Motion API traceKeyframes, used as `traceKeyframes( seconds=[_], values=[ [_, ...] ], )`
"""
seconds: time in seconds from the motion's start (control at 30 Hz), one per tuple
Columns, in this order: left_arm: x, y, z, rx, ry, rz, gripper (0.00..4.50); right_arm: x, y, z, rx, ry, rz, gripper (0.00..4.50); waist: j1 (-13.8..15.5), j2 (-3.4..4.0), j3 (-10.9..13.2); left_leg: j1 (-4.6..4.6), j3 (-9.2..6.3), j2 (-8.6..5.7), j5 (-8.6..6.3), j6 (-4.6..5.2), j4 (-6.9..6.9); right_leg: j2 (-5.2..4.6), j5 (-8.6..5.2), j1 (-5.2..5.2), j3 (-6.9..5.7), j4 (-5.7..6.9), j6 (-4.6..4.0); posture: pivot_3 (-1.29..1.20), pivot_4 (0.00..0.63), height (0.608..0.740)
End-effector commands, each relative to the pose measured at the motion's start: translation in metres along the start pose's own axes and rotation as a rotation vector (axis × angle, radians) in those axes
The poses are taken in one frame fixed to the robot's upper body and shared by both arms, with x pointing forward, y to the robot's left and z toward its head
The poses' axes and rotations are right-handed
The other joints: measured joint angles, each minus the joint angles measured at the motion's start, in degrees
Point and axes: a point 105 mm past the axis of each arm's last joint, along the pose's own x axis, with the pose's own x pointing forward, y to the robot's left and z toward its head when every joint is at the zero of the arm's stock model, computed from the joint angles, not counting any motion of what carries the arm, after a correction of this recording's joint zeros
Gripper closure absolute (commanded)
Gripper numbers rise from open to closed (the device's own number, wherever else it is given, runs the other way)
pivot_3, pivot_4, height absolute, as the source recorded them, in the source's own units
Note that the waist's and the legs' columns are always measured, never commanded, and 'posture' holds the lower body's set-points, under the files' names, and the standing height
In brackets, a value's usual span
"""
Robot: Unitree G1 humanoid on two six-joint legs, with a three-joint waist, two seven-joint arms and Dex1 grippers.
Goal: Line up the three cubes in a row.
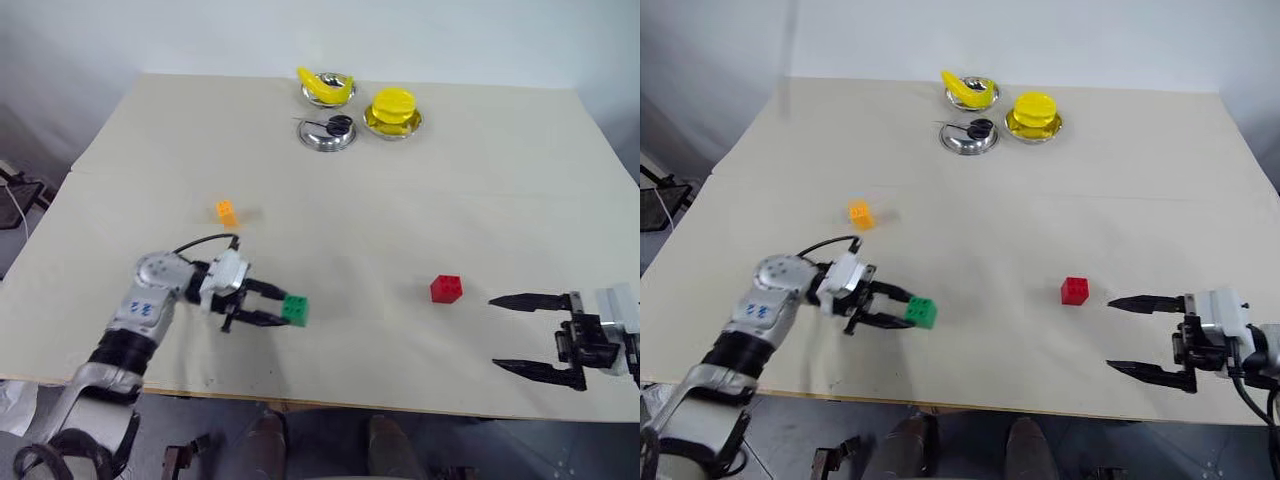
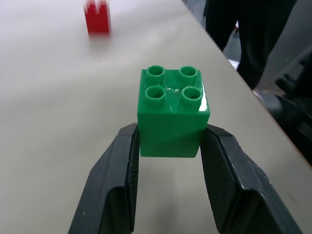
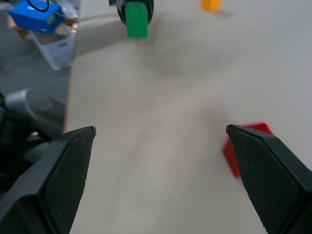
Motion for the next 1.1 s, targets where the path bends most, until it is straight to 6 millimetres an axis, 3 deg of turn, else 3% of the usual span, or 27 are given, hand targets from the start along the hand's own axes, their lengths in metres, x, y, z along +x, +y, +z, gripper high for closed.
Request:
traceKeyframes(
  seconds=[0.03, 0.2, 0.37, 0.6, 0.8, 0.97, 1.1],
  values=[
    [0.033, 0.02, 0.003, 0.045, 0.04, -0.031, 3.04, -0.022, -0.001, 0.003, -0.043, 0.047, -0.015, 0.0, 0.2, 0.0, 0.0, 0.0, 0.0, -0.03, 0.0, 0.0, 0.01, -0.02, 0.02, 0.02, 0.01, -0.04, 0.05, 0.0, 0.15, 0.74],
    [0.07, 0.049, -0.001, 0.068, 0.134, -0.013, 3.04, -0.026, 0.003, 0.004, -0.039, 0.051, -0.04, 0.0, -0.4, -0.11, 0.1, -0.07, 0.07, -0.02, -0.04, 0.07, 0.0, 0.01, 0.08, 0.01, 0.05, -0.33, 0.15, 0.0, 0.15, 0.74],
    [0.084, 0.066, -0.004, 0.032, 0.162, 0.05, 3.04, -0.023, 0.01, 0.007, -0.044, 0.03, -0.07, 0.0, -0.4, -0.2, 0.1, -0.13, 0.11, -0.02, -0.04, 0.07, 0.0, 0.0, 0.08, -0.06, 0.06, -0.34, 0.16, 0.0, 0.15, 0.74],
    [0.09, 0.073, -0.01, -0.024, 0.184, 0.093, 3.04, -0.019, 0.018, 0.006, -0.037, 0.012, -0.099, 0.0, 0.0, -0.25, 0.1, -0.19, 0.09, -0.06, -0.03, 0.05, 0.1, -0.04, 0.14, -0.01, 0.06, -0.36, 0.27, 0.0, 0.15, 0.74],
    [0.091, 0.063, -0.013, -0.031, 0.187, 0.019, 3.04, -0.015, 0.017, 0.006, -0.04, 0.003, -0.103, 0.0, 0.0, -0.25, 0.1, -0.18, 0.09, -0.07, -0.03, 0.04, 0.09, -0.04, 0.15, 0.0, 0.07, -0.36, 0.29, 0.0, 0.15, 0.74],
    [0.081, 0.063, -0.008, -0.032, 0.152, 0.019, 1.44, -0.01, 0.015, 0.007, -0.043, -0.013, -0.099, 0.0, -0.1, -0.25, 0.1, -0.19, 0.09, -0.06, -0.03, 0.04, 0.08, -0.03, 0.15, -0.04, 0.07, -0.35, 0.29, 0.0, 0.15, 0.74],
    [0.059, 0.061, -0.004, -0.007, 0.137, 0.029, 0.16, -0.007, 0.012, 0.008, -0.045, -0.022, -0.093, 0.0, -0.3, -0.25, 0.1, -0.19, 0.09, -0.06, -0.02, 0.03, 0.08, -0.03, 0.15, -0.05, 0.07, -0.34, 0.29, 0.0, 0.15, 0.74]
  ],
)
